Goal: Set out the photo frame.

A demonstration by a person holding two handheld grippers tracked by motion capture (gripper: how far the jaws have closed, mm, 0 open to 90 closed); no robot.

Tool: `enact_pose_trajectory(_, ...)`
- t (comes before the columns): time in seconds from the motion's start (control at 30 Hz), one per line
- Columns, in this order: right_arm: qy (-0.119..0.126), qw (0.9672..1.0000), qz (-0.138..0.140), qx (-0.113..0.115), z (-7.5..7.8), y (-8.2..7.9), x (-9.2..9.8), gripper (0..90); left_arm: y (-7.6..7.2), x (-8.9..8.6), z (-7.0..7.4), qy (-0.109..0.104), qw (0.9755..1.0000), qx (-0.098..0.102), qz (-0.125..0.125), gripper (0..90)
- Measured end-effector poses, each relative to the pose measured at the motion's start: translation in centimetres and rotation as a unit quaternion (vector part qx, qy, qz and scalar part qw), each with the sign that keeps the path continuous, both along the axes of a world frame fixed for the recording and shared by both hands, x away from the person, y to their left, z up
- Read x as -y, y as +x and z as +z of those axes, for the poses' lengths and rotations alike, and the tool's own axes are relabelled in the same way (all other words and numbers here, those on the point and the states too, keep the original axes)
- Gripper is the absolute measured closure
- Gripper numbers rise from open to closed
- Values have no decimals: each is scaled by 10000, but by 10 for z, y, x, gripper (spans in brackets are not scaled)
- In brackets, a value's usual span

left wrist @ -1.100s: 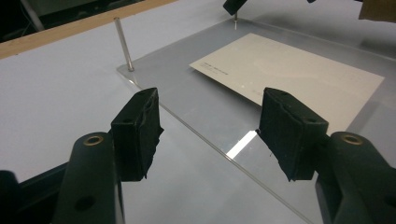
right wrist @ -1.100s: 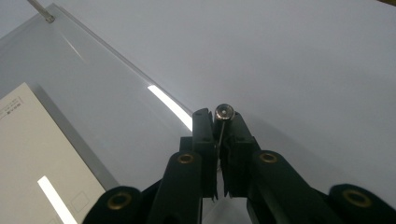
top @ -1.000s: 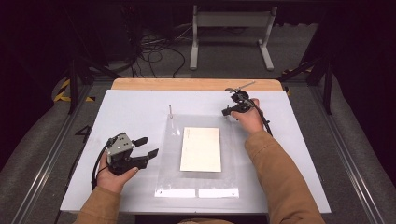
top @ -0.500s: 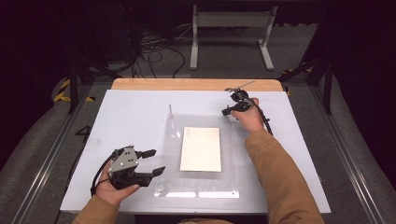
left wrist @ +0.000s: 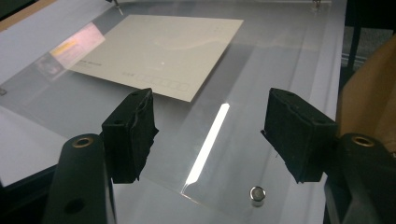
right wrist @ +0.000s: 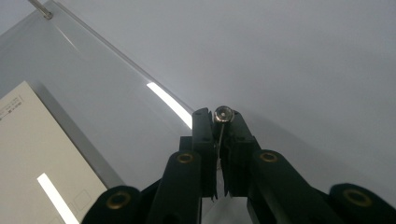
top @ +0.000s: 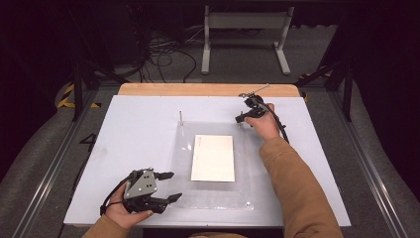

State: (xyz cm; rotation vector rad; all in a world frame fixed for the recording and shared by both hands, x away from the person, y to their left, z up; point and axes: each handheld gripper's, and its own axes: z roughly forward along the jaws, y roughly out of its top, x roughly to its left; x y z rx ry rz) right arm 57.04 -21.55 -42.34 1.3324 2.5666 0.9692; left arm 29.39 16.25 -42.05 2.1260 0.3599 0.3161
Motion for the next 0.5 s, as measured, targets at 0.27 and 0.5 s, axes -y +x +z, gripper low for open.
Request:
enact_pose_trajectory(0.27,32,10000,-9,-51,0,1,1,850,-6,8,-6,276,9992,59,-300,313)
enact_pose_trajectory(0.5,76,9999,-24,-90,0,2,1,847,-9,14,-11,470,9975,61,-533,301)
